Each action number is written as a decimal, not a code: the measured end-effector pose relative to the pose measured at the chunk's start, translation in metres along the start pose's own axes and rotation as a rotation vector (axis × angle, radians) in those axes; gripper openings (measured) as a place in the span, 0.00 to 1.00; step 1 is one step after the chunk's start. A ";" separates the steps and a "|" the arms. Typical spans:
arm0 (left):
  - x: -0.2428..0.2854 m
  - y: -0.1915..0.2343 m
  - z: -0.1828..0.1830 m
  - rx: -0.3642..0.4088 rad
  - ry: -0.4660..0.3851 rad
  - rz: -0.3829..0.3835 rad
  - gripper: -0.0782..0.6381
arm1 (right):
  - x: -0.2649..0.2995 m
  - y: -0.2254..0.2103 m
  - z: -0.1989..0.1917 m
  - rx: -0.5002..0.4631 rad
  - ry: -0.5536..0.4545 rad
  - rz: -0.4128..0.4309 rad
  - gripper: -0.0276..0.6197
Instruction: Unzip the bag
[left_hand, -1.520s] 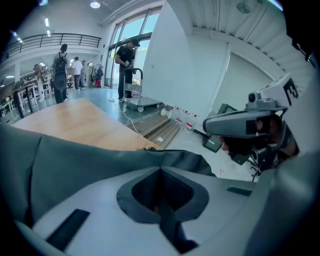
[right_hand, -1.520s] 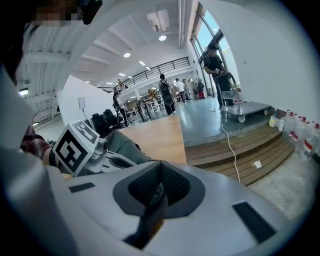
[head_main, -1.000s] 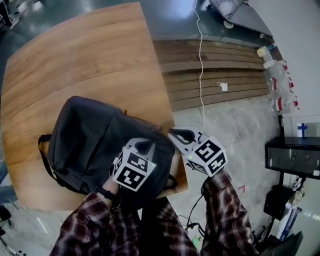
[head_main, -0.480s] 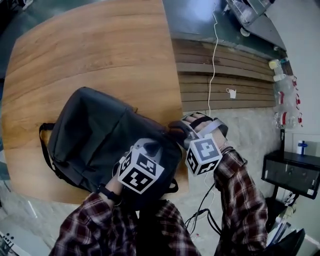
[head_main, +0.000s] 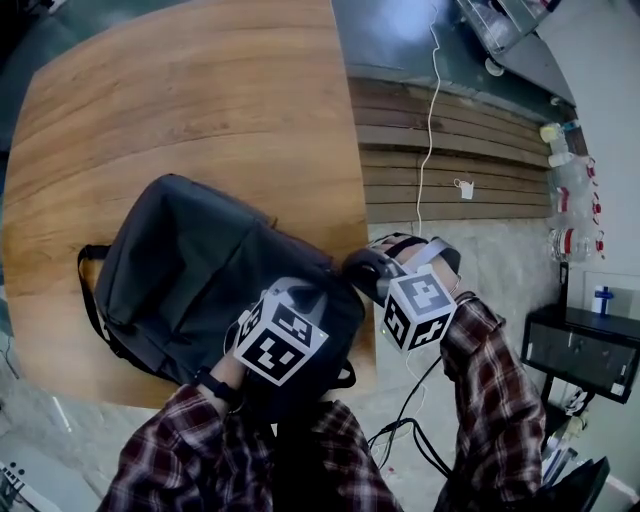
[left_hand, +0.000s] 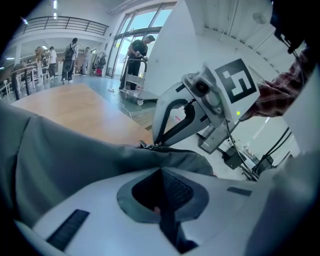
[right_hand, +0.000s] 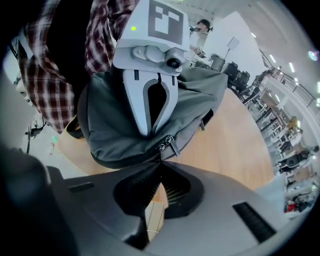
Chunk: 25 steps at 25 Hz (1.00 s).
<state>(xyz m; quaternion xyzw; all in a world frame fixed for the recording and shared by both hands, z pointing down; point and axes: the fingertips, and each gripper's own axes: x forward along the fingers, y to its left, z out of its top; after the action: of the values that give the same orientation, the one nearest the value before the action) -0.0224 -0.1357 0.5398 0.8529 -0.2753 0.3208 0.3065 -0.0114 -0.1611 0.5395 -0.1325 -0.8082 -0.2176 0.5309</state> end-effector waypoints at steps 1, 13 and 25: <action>0.000 0.000 0.000 -0.001 0.002 0.001 0.12 | 0.000 -0.001 0.001 -0.002 0.001 -0.016 0.06; 0.000 -0.001 0.001 0.000 0.007 0.010 0.12 | 0.009 0.001 0.002 -0.158 0.094 0.038 0.06; 0.006 0.000 0.005 0.012 0.008 0.039 0.12 | -0.010 0.026 -0.014 0.153 0.110 0.124 0.06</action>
<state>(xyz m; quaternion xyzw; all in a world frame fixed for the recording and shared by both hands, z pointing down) -0.0163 -0.1407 0.5413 0.8479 -0.2888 0.3316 0.2961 0.0158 -0.1449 0.5406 -0.1294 -0.7824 -0.1288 0.5954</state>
